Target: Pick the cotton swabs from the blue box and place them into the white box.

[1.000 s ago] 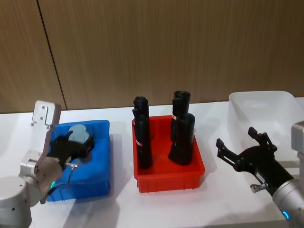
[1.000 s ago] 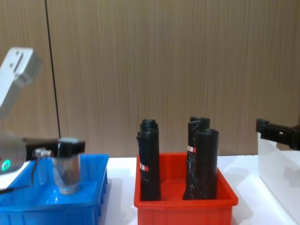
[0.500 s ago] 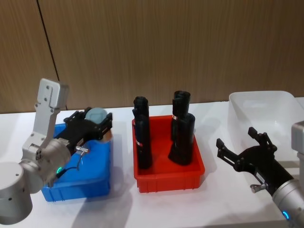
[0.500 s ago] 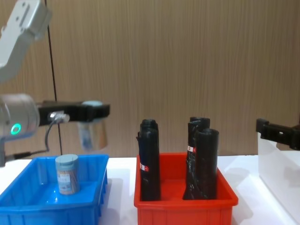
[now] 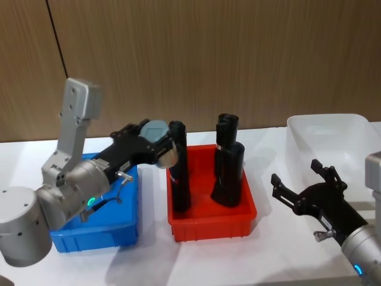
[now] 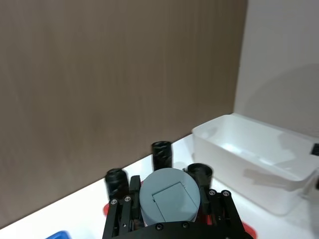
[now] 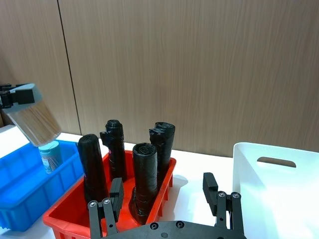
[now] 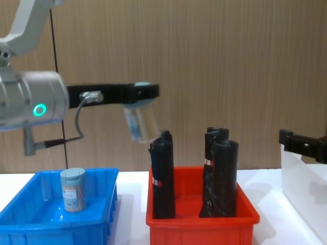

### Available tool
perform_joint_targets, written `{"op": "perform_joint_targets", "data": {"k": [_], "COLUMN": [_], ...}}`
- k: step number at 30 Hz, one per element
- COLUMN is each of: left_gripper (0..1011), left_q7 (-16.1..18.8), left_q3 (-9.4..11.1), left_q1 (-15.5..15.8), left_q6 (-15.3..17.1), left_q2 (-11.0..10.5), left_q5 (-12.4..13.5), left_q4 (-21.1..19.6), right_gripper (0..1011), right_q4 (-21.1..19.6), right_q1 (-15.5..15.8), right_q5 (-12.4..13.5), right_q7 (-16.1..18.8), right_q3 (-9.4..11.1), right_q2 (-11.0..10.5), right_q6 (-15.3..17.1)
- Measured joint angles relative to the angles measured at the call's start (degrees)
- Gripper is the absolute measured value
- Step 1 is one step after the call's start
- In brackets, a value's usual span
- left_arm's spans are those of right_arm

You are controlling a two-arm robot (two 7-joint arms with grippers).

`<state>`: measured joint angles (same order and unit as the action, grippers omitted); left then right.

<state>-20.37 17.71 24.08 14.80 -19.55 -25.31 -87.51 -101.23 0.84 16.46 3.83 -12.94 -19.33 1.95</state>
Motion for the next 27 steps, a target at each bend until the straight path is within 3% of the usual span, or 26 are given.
{"op": "perform_joint_targets", "data": {"k": [12, 27], "left_gripper": [670, 670], "left_q7": [-5.52, -11.89], "left_q3": [1.28, 3.57], "left_q1": [2.97, 8.94], "left_q6": [2.62, 5.23], "left_q2": [2.15, 6.41], "left_q5": [-0.49, 1.49], "left_q4": [1.07, 7.14], "right_gripper": [1002, 1002], "right_q4": [0.0, 0.0], "right_q1": [0.0, 0.0], "right_q5": [0.0, 0.0], "right_q7": [0.0, 0.0], "right_q3": [0.0, 0.0], "right_q2": [0.0, 0.0], "right_q6": [0.0, 0.0]}}
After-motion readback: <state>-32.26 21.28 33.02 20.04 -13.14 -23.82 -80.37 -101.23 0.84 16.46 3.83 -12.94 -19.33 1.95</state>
